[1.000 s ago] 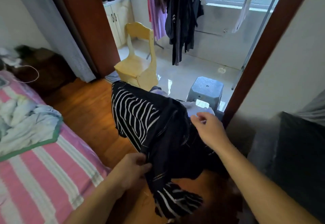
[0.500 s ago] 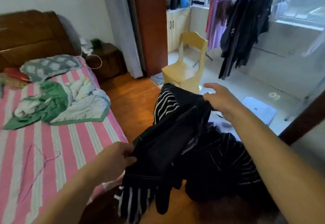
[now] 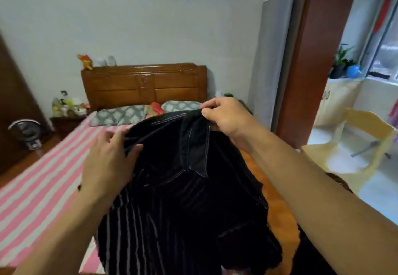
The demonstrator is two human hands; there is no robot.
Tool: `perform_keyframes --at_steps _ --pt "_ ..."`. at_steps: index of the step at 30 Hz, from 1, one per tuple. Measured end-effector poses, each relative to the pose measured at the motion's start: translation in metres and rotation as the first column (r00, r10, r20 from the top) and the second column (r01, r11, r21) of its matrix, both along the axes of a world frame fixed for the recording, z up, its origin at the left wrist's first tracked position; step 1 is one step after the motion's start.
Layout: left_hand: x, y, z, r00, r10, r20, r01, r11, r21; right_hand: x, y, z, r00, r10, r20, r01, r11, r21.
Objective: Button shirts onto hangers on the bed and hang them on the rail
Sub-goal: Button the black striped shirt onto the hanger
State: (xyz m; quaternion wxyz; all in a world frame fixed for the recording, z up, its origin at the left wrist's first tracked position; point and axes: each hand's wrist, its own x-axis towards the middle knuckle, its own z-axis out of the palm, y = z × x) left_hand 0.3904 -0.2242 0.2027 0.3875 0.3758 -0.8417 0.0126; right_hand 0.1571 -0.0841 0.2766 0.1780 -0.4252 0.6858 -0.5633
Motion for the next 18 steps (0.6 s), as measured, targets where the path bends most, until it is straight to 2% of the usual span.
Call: perform_keyframes --at_steps 1,2,3,5,6,8,9,12,13,15,17,18 --pt "0.008 0.008 0.002 0.980 -0.160 -0.115 0.174 0.978 0.115 0.019 -0.026 0.006 0.999 0.031 0.011 -0.031 0.999 -0.023" --pt "0.012 0.014 -0.002 0.952 -0.268 -0.151 0.298 0.924 0.238 0.039 -0.051 0.009 0.997 0.066 0.027 -0.065 0.998 -0.028" --pt "0.012 0.018 -0.011 0.945 -0.309 -0.111 0.328 0.884 0.332 0.061 -0.074 0.011 0.993 0.106 0.042 -0.106 0.994 -0.013" --pt "0.014 0.008 -0.039 0.967 -0.246 -0.060 0.251 0.900 0.357 0.103 -0.115 0.005 0.982 0.179 0.056 -0.182 0.982 0.041" --pt "0.019 -0.008 -0.049 0.970 -0.189 -0.153 0.231 0.912 0.339 0.120 -0.134 -0.002 0.979 0.198 0.052 -0.202 0.977 0.070" --pt "0.043 -0.053 -0.056 0.921 -0.076 -0.382 0.212 0.920 0.329 0.141 -0.163 -0.018 0.974 0.211 0.081 -0.219 0.971 0.097" --pt "0.061 -0.077 -0.054 0.910 -0.019 -0.414 0.183 0.914 0.361 0.146 -0.174 -0.029 0.968 0.224 0.116 -0.235 0.967 0.094" --pt "0.121 -0.129 -0.034 0.962 -0.018 -0.274 0.119 0.925 0.360 0.162 -0.199 -0.082 0.934 0.324 0.149 -0.342 0.932 0.119" --pt "0.138 -0.141 -0.024 0.975 -0.038 -0.218 0.115 0.930 0.350 0.171 -0.208 -0.109 0.929 0.358 0.093 -0.369 0.910 0.188" --pt "0.165 -0.160 -0.011 0.990 -0.067 -0.125 0.107 0.931 0.349 0.202 -0.223 -0.165 0.895 0.434 -0.100 -0.352 0.828 0.437" --pt "0.190 -0.173 -0.002 0.996 -0.049 -0.073 0.069 0.948 0.311 0.235 -0.237 -0.221 0.846 0.500 -0.188 -0.295 0.730 0.616" --pt "0.204 -0.178 0.002 0.997 -0.009 -0.078 0.031 0.960 0.278 0.248 -0.242 -0.246 0.841 0.508 -0.187 -0.283 0.706 0.649"
